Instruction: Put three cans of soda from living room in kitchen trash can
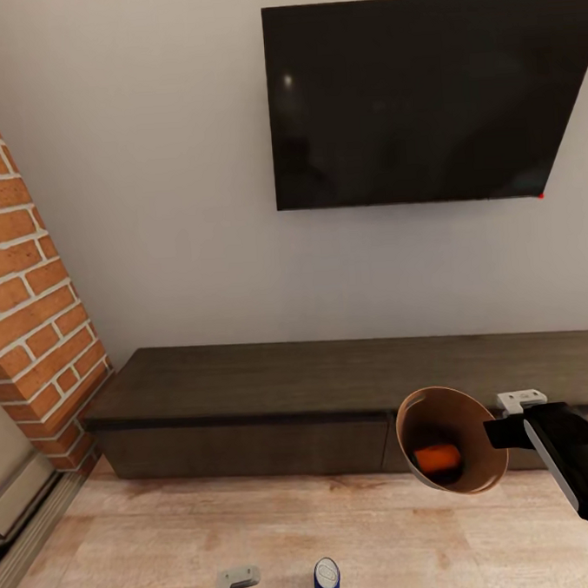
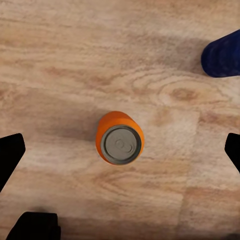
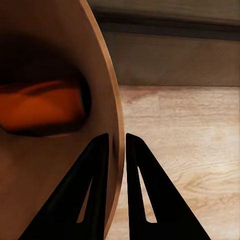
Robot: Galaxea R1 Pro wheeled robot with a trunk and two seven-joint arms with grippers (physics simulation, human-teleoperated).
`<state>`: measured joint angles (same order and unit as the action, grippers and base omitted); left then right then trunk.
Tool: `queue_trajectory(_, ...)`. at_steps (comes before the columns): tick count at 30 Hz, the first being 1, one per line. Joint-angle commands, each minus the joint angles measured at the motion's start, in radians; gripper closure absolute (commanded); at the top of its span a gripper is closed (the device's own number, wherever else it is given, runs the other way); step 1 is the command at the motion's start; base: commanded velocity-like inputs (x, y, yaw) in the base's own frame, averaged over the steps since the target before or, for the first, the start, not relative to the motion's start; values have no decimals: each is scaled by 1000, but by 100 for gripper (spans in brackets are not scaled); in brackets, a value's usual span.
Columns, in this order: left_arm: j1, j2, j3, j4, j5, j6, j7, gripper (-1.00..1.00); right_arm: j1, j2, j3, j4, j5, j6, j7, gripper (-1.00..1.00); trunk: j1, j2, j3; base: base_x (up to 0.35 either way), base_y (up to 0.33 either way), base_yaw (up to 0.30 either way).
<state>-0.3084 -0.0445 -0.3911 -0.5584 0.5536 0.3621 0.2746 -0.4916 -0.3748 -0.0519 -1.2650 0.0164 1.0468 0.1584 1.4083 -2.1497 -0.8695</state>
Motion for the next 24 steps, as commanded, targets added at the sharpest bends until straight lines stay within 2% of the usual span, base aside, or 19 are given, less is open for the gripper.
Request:
queue_trajectory(1, 0, 0, 0, 0, 0, 0, 0, -100, -1, 0, 0, -1, -9, 0, 4, 100, 4, -7, -3, 0, 0, 0)
queue_trajectory(24, 0, 0, 0, 1, 0, 0, 0, -100, 0, 0, 1, -1, -9, 0, 4, 100, 92, -168, -75, 0, 0, 0)
